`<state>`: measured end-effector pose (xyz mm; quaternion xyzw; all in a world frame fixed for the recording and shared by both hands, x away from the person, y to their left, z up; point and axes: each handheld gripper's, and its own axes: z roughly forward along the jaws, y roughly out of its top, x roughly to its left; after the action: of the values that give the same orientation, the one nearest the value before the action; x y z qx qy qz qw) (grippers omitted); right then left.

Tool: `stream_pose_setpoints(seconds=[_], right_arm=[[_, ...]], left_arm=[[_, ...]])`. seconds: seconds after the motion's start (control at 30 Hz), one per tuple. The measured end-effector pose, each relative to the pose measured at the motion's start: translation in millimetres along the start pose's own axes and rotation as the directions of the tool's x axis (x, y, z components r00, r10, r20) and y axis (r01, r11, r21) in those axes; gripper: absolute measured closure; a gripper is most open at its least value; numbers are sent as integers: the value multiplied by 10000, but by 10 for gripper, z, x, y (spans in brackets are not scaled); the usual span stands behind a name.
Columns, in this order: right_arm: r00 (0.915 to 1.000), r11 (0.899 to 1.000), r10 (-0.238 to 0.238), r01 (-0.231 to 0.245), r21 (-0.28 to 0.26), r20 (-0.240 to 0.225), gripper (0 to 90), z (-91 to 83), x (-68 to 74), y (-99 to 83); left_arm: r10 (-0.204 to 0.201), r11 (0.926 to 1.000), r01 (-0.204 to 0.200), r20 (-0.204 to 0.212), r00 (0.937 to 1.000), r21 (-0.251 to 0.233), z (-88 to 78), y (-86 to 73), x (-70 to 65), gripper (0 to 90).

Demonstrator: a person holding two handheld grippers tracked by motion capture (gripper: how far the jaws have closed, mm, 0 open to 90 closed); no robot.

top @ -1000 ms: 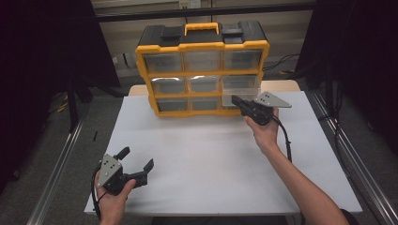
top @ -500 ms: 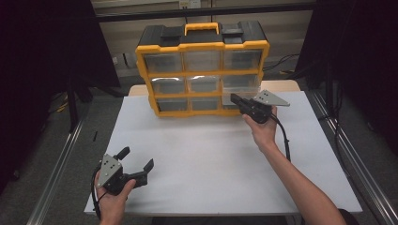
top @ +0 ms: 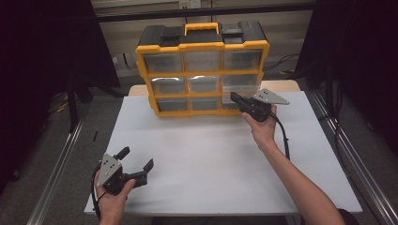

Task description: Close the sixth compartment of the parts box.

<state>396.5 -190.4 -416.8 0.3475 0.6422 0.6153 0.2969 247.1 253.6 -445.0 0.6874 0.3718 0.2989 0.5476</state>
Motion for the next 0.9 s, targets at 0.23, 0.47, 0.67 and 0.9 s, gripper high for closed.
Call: stream_pose_setpoints(seconds=[0.23,0.47,0.67,0.9], right_arm=[[9999,10000,77,-77,-36,75,900,33,-21,-3],[9999,10000,49,-48,-30,138,900,52,-38,2],[9998,10000,72,-71,-51,167,900,68,-45,13],[9995,9998,163,-160,-111,284,900,89,-71,16]], left_arm=[[-6,10000,6,11,10000,34,1,-2,2,43],[3,10000,-3,4,10000,-11,-1,1,0,43],[5,10000,-5,-7,10000,12,-4,0,3,43],[0,10000,0,7,10000,-16,-2,1,1,43]])
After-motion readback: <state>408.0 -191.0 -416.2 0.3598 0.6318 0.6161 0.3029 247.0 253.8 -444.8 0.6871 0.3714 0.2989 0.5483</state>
